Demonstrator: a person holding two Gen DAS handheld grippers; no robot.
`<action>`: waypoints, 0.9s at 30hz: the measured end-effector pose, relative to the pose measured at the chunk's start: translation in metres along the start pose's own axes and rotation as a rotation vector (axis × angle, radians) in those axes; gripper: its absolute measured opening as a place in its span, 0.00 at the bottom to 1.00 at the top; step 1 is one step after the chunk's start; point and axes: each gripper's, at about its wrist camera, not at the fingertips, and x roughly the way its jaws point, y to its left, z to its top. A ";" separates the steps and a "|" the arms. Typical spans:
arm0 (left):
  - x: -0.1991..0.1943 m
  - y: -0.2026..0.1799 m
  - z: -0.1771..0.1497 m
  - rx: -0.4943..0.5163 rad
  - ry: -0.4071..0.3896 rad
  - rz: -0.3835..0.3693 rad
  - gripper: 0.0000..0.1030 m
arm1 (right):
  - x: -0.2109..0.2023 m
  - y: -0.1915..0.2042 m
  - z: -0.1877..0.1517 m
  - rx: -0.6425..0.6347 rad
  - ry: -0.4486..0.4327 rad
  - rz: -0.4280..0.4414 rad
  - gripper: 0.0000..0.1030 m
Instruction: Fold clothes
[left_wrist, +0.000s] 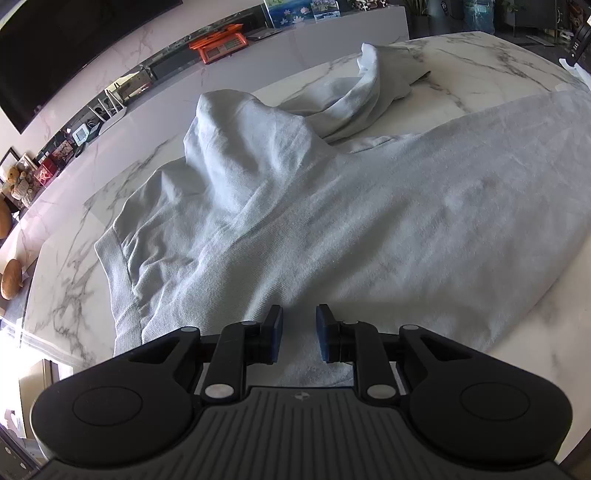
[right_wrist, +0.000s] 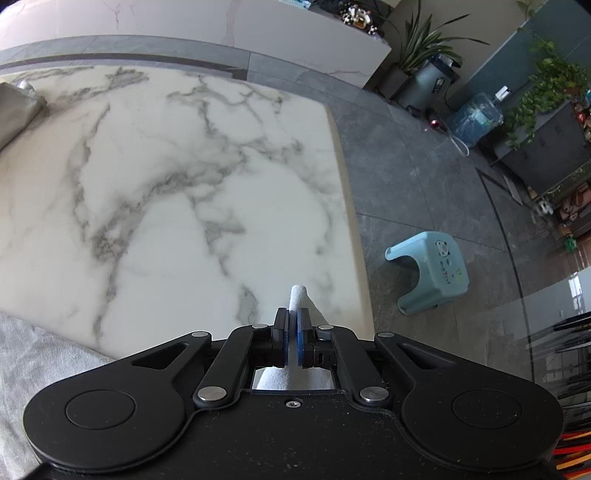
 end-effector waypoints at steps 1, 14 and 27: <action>0.000 0.001 0.000 -0.006 0.000 -0.002 0.18 | -0.005 -0.002 0.002 0.006 -0.011 -0.001 0.02; -0.004 -0.006 -0.001 0.006 0.005 0.010 0.18 | -0.056 -0.110 -0.049 0.215 -0.008 -0.052 0.01; -0.004 -0.005 -0.005 0.008 0.000 0.019 0.18 | 0.006 -0.127 -0.155 0.355 0.148 0.025 0.04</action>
